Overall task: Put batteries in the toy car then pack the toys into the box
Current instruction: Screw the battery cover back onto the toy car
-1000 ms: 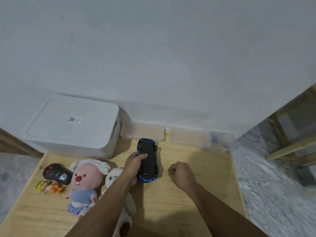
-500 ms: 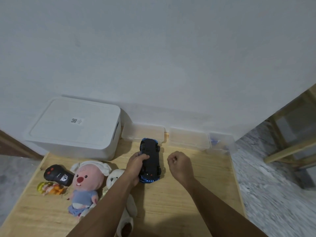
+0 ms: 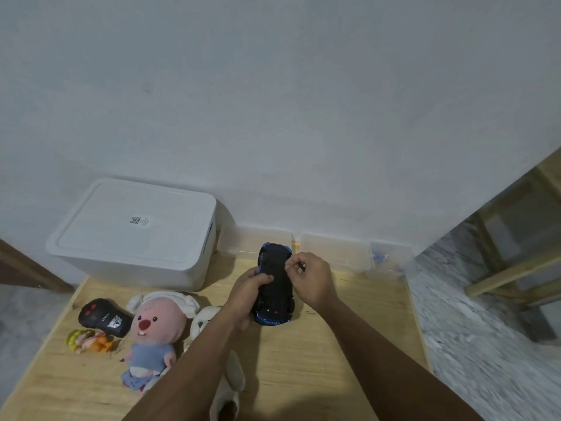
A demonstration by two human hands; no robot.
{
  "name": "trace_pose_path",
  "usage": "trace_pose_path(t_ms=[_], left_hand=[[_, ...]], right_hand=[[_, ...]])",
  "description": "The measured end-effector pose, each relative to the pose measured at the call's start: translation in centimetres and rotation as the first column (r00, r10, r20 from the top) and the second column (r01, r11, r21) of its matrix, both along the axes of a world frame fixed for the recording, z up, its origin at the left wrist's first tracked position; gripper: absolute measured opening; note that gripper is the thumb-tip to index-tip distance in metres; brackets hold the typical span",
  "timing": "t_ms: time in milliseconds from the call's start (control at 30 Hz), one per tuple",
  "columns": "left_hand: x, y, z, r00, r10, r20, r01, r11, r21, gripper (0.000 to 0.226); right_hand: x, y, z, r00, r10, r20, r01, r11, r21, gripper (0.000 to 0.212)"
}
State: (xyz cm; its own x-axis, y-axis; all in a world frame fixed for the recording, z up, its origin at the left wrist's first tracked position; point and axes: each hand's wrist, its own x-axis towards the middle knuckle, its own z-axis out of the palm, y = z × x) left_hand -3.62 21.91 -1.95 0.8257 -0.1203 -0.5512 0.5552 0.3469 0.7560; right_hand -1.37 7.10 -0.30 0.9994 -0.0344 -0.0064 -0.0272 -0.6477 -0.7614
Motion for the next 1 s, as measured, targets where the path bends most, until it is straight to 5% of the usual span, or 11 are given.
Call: trace_pose_path(t_ms=[667, 1000], left_hand=[[0.5, -0.6, 0.5, 0.995, 0.003, 0.102, -0.01, 0.998, 0.063, 0.021], [0.3, -1.3, 0.7, 0.997, 0.002, 0.082, -0.005, 0.999, 0.038, 0.021]], right_hand=[[0.7, -0.7, 1.3, 0.997, -0.054, -0.055, 0.058, 0.996, 0.072, 0.006], [-0.8, -0.6, 0.6, 0.986, 0.05, 0.162, -0.019, 0.982, -0.188, 0.015]])
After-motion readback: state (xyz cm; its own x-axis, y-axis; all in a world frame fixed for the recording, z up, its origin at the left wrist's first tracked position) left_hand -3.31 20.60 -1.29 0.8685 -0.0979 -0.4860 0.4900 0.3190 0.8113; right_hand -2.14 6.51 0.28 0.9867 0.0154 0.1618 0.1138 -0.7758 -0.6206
